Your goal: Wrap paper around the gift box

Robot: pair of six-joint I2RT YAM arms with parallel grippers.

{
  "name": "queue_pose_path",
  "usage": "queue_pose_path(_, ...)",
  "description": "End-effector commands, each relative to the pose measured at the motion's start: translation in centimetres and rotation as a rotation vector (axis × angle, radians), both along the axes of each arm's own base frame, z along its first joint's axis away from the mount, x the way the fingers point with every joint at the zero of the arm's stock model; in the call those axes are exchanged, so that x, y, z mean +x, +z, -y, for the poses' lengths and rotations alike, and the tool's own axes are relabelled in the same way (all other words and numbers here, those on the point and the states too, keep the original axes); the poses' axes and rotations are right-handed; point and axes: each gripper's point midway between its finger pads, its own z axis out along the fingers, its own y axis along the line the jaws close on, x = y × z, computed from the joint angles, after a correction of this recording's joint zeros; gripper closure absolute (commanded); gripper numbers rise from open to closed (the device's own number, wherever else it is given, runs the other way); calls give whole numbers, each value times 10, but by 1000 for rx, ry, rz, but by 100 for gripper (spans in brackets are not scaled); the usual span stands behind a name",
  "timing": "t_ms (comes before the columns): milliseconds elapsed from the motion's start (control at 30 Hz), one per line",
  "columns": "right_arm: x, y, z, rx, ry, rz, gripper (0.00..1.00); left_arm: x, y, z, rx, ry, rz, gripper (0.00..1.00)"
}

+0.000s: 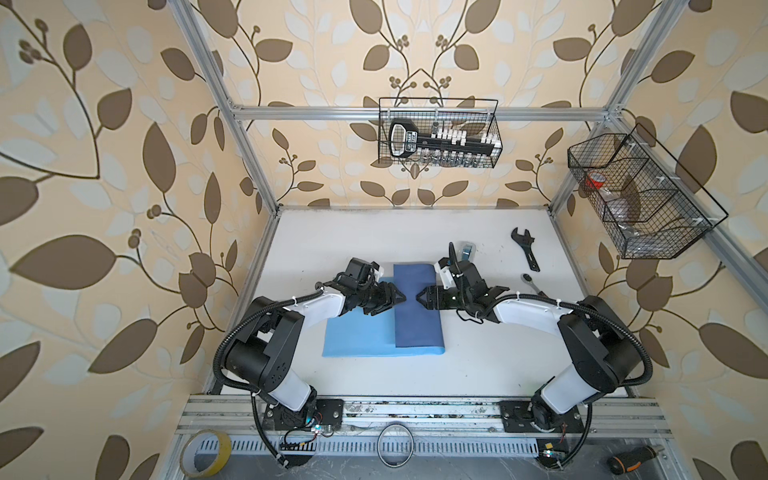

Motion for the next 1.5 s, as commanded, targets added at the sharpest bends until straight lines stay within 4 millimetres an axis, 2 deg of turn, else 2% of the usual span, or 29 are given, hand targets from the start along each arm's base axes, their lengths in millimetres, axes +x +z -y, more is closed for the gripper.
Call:
queue_pose_path(0, -11, -20, 7, -69, 8, -39, 17, -4, 11, 4, 1, -25, 22, 32)
queue_pose_path(200, -9, -15, 3, -61, 10, -28, 17, -9, 5, 16, 8, -71, 7, 34)
queue_pose_path(433, -3, 6, 9, -63, 5, 9, 14, -12, -7, 13, 37, -74, -13, 53)
queue_pose_path(633, 0, 23, 23, -63, -11, 34, 12, -19, -17, 11, 39, -70, -39, 62)
queue_pose_path(900, -6, 21, 36, -36, -14, 1, 10, -21, -18, 9, 38, -57, -51, 71)
queue_pose_path(1300, -7, 13, 16, 39, 18, -42, 24, -26, -10, 22, -51, -64, -74, 73)
queue_pose_path(1467, -9, 16, 14, 19, 13, -20, 33, -26, -5, 27, -78, -65, -71, 69)
